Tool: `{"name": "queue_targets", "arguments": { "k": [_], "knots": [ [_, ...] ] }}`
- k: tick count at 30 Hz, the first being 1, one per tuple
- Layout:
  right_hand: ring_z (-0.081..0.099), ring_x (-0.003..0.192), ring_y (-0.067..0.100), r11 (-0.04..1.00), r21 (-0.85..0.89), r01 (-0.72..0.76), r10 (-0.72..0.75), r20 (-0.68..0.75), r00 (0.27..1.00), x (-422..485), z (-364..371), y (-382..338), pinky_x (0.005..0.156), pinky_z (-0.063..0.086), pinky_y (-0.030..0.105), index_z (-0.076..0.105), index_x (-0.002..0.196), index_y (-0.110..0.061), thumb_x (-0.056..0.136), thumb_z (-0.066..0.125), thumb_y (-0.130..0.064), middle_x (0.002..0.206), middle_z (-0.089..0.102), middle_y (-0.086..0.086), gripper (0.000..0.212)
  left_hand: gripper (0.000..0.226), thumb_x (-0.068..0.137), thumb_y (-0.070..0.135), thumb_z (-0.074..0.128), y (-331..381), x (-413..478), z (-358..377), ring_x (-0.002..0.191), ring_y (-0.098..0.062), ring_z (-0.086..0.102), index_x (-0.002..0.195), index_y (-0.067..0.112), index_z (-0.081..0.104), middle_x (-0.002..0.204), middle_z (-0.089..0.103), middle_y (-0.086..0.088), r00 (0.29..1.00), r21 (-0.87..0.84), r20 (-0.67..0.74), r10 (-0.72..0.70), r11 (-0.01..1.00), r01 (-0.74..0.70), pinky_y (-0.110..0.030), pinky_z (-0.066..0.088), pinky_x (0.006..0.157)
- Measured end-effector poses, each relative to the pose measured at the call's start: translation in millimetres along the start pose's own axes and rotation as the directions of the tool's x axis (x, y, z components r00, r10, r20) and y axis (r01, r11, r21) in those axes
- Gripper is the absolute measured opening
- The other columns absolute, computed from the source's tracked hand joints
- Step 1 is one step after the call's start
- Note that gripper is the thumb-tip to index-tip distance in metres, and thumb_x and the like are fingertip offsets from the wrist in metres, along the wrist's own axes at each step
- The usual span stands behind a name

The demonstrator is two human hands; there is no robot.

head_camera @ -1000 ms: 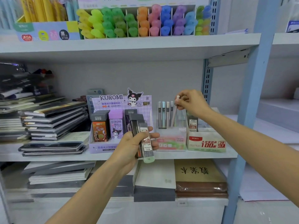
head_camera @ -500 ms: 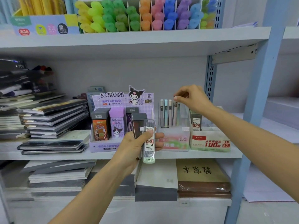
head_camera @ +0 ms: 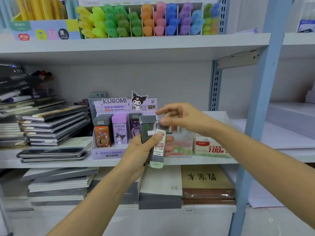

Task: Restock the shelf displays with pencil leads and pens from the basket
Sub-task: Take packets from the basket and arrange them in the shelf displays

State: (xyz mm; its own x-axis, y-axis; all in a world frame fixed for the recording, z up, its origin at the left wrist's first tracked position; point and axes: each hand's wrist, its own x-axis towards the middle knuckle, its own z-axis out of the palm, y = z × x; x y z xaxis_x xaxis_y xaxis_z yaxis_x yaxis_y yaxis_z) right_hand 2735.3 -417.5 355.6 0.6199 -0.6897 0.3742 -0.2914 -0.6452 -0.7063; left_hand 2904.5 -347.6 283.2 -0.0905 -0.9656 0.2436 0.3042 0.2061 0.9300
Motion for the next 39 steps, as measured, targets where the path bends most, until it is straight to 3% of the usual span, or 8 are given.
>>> {"name": "queue_targets", "arguments": {
  "k": [7, 13, 18, 21, 26, 31, 34, 39],
  "knots": [
    [0.064, 0.076, 0.013, 0.981, 0.189, 0.047, 0.005, -0.266, 0.964, -12.7, -4.1, -4.1, 0.068, 0.052, 0.020, 0.066, 0.112, -0.012, 0.090, 0.066, -0.011, 0.087, 0.071, 0.009, 0.022, 0.043, 0.070, 0.020, 0.077, 10.7, -11.7, -4.0, 0.063, -0.018, 0.070, 0.109, 0.005, 0.067, 0.095, 0.076, -0.013, 0.994, 0.053, -0.111, 0.015, 0.999, -0.010, -0.026, 0.057, 0.059],
    [0.069, 0.079, 0.020, 0.989, 0.110, -0.098, 0.099, -0.005, 0.995, -36.8, -4.1, 1.2, 0.073, 0.057, 0.027, 0.060, 0.090, -0.008, 0.088, 0.069, -0.018, 0.086, 0.074, 0.007, 0.014, 0.015, 0.082, 0.011, 0.074, 15.0, -12.6, -12.7, 0.052, -0.016, 0.060, 0.095, 0.006, 0.069, 0.080, 0.074, -0.011, 0.937, 0.121, -0.325, 0.125, 0.988, -0.090, -0.027, 0.055, 0.055],
    [0.071, 0.088, 0.013, 0.999, 0.043, 0.023, -0.025, 0.030, 0.999, -48.1, 13.2, -1.4, 0.075, 0.056, 0.025, 0.054, 0.128, -0.027, 0.090, 0.066, -0.019, 0.093, 0.073, 0.000, 0.040, 0.009, 0.081, 0.015, 0.075, 11.3, -17.9, 8.7, 0.049, -0.012, 0.059, 0.087, 0.012, 0.069, 0.058, 0.066, -0.005, 0.971, 0.293, -0.150, 0.184, 0.947, -0.134, -0.019, 0.050, 0.051],
    [0.071, 0.088, 0.014, 0.998, 0.031, 0.056, -0.058, 0.039, 0.998, -55.0, 1.5, -3.8, 0.073, 0.054, 0.022, 0.046, 0.138, -0.033, 0.093, 0.061, -0.011, 0.100, 0.069, 0.005, 0.053, 0.014, 0.087, 0.022, 0.070, 11.5, -15.6, 22.4, 0.053, -0.013, 0.063, 0.098, 0.013, 0.067, 0.073, 0.072, -0.008, 0.983, 0.249, -0.101, 0.154, 0.960, -0.125, -0.022, 0.052, 0.053],
    [0.070, 0.089, 0.015, 1.000, -0.003, 0.013, -0.013, -0.268, 0.963, -69.7, -48.8, 3.5, 0.077, 0.058, 0.030, 0.063, 0.117, -0.031, 0.091, 0.061, -0.009, 0.102, 0.065, 0.002, 0.034, 0.014, 0.099, 0.018, 0.049, 8.5, -5.7, 35.9, 0.059, -0.022, 0.067, 0.107, 0.008, 0.055, 0.085, 0.074, -0.012, 0.996, 0.136, -0.069, 0.059, 0.990, -0.050, -0.030, 0.055, 0.056],
    [0.069, 0.089, 0.023, 0.988, 0.128, 0.083, 0.016, -0.628, 0.778, -75.3, -88.6, 25.0, 0.078, 0.058, 0.039, 0.060, 0.104, -0.017, 0.091, 0.061, -0.002, 0.101, 0.069, 0.009, 0.019, 0.023, 0.097, 0.027, 0.055, -3.6, 2.8, 40.3, 0.085, -0.025, 0.074, 0.116, 0.015, 0.057, 0.096, 0.076, -0.005, 0.997, 0.176, -0.052, 0.058, 0.983, -0.048, -0.037, 0.060, 0.071],
    [0.071, 0.091, 0.025, 0.988, 0.128, 0.085, 0.021, -0.660, 0.751, -70.4, -90.3, 36.5, 0.076, 0.060, 0.037, 0.059, 0.103, -0.015, 0.091, 0.062, -0.002, 0.101, 0.069, 0.010, 0.018, 0.024, 0.095, 0.028, 0.057, -8.6, 5.8, 43.2, 0.087, -0.024, 0.073, 0.116, 0.016, 0.058, 0.094, 0.076, -0.006, 0.996, 0.173, -0.053, 0.073, 0.983, -0.063, -0.034, 0.060, 0.070],
    [0.071, 0.088, 0.019, 1.000, 0.019, -0.009, 0.018, -0.565, 0.825, -59.1, -76.9, 51.9, 0.075, 0.060, 0.032, 0.056, 0.106, -0.012, 0.091, 0.062, -0.006, 0.100, 0.069, 0.007, 0.017, 0.020, 0.098, 0.022, 0.055, -13.6, 9.6, 46.9, 0.075, -0.021, 0.072, 0.109, 0.006, 0.059, 0.088, 0.075, -0.010, 0.998, 0.146, -0.029, 0.051, 0.988, -0.046, -0.033, 0.060, 0.069]
  ]
}}
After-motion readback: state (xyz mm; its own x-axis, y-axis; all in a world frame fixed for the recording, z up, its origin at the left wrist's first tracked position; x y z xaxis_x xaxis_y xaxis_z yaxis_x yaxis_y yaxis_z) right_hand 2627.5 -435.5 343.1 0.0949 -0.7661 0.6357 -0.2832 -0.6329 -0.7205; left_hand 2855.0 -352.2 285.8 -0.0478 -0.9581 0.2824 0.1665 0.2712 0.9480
